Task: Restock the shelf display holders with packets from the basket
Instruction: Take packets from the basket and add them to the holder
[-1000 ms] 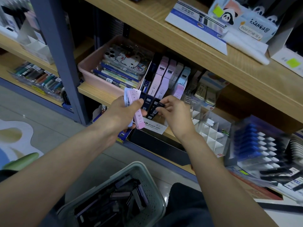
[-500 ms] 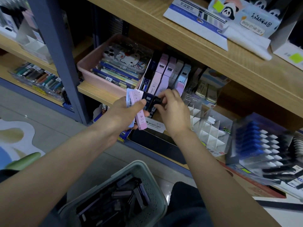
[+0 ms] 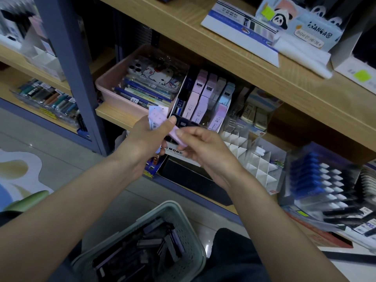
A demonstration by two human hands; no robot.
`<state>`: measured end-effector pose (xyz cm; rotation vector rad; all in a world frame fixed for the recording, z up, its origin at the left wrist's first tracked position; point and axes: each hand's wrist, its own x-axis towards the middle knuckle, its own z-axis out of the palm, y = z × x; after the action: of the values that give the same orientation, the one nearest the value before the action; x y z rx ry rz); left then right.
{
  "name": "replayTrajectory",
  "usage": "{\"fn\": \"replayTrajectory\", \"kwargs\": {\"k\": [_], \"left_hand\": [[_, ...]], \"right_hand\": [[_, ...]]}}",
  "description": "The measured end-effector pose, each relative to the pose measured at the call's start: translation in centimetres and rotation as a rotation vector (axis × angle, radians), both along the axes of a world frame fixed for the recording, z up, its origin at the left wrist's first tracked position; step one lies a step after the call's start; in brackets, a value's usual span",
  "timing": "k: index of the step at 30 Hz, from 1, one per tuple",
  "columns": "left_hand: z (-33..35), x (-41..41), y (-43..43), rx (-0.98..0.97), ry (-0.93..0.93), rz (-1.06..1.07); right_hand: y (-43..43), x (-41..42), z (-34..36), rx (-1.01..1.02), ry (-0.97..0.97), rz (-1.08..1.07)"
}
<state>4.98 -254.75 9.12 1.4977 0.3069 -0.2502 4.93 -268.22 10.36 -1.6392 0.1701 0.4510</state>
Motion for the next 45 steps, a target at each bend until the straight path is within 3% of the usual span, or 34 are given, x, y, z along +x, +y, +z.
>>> {"fn": "replayTrajectory", "kwargs": {"k": [8, 14, 19, 25, 40, 42, 45], "left_hand": [[0.3, 0.0, -0.4, -0.012, 0.058, 0.043], [0.4, 0.4, -0.4, -0.038, 0.135, 0.091], [0.9, 0.5, -0.6, -0.095, 0.192, 0.081], [0.9, 0.4, -0.7, -0.100, 0.203, 0.081], [0.5, 0.0, -0.9, -0.052, 0.157, -0.025], [0.3, -0.2, -0.8, -0.034, 0.123, -0.070], [0.0, -0.4, -0.8, 0.018, 0.076, -0.140]], "right_hand": [[-2.2, 1.5, 0.7, -0.196, -0.446, -0.364], [-4.2, 2.1, -0.4, -0.784, -0.684, -0.096], [-4.8, 2.2, -0.9, -0.966, -0.717, 0.001], [-5.0, 2.3, -1.8, -1.021, -0.601, 0.008], [-4.3, 2.7, -3.2, -1.147, -0.650, 0.010], [-4.0, 2.5, -3.0, -1.045, -0.696, -0.043], [-2.4, 1.7, -1.6, -0.619, -0.578, -0.135]]}}
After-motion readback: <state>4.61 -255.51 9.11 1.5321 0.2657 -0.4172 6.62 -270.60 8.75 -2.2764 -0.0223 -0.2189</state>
